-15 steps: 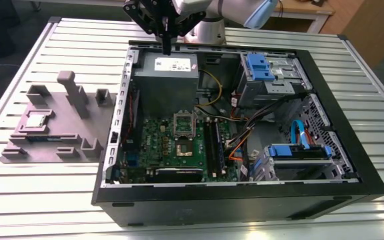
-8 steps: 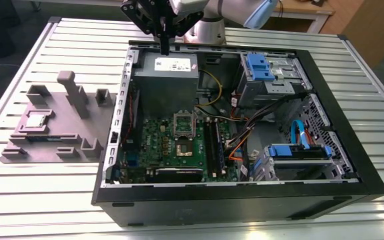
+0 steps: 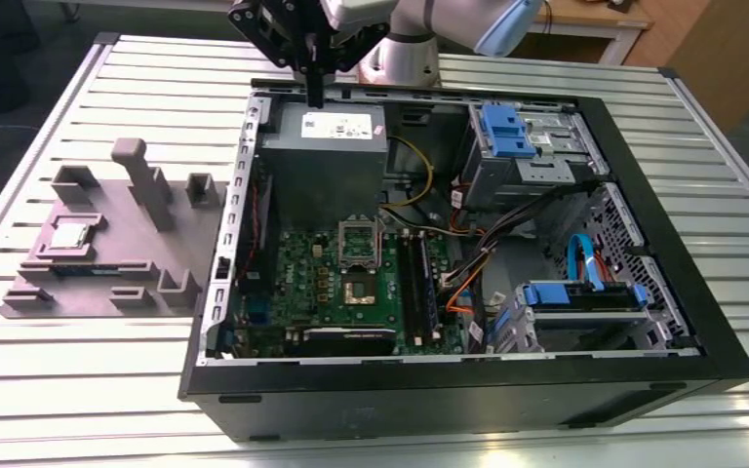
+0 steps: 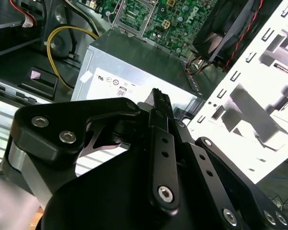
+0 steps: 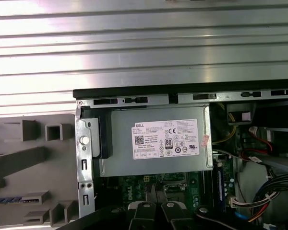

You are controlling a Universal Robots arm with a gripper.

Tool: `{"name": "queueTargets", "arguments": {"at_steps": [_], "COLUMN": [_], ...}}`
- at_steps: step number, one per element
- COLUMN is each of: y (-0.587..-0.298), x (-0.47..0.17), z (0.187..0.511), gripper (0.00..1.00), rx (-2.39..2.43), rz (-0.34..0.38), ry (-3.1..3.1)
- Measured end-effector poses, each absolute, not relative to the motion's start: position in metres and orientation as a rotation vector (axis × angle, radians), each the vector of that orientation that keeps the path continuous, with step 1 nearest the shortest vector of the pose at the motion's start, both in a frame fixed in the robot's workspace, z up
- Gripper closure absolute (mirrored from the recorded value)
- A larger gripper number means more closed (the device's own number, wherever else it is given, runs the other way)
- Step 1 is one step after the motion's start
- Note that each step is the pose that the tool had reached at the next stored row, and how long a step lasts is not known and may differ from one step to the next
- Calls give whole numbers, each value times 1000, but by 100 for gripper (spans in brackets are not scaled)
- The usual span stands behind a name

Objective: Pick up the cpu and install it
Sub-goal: 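Reach for the cpu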

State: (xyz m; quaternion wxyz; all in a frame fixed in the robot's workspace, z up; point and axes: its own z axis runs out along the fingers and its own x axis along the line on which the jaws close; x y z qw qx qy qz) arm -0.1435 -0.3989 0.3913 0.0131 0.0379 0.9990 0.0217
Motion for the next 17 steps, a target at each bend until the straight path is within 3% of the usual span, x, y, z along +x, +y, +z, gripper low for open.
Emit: {"name": "queueTargets", "arguments": {"at_steps": [17], "y": [-399], "x": [-152], "z": [391], "gripper": [89], "rx": [118], "rz": [68], "ry": [3113]}}
